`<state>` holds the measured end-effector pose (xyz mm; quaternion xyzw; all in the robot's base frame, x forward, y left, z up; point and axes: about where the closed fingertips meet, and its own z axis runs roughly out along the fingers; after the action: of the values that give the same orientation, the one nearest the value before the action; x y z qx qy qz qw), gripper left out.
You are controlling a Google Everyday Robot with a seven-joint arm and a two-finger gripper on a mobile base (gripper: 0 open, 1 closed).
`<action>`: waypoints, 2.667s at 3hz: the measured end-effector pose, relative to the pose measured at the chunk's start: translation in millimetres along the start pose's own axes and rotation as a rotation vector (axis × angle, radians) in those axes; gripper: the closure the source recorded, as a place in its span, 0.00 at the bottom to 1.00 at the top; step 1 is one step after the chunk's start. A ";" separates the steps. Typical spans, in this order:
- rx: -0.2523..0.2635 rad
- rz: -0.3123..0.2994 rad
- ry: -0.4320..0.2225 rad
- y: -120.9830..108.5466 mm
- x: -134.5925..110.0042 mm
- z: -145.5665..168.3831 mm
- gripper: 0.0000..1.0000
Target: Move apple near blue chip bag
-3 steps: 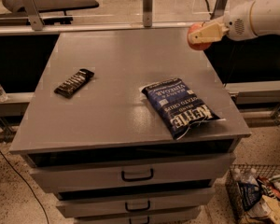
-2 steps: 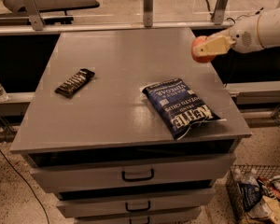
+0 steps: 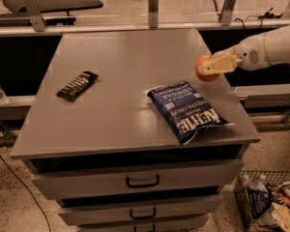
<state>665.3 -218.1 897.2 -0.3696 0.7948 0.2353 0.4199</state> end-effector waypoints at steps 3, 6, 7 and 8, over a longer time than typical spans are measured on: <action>-0.210 -0.041 0.007 38.1 32.8 10.2 0.53; -0.268 -0.097 -0.017 47.0 25.7 -6.5 0.00; -0.248 -0.112 -0.018 45.4 19.3 -17.8 0.00; -0.164 -0.130 -0.052 26.4 -3.2 -50.1 0.00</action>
Offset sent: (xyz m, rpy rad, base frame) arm -0.0463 0.0119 -0.0307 0.0549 0.0718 0.2062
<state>621.0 -234.8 928.5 -0.4473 0.7360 0.2811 0.4233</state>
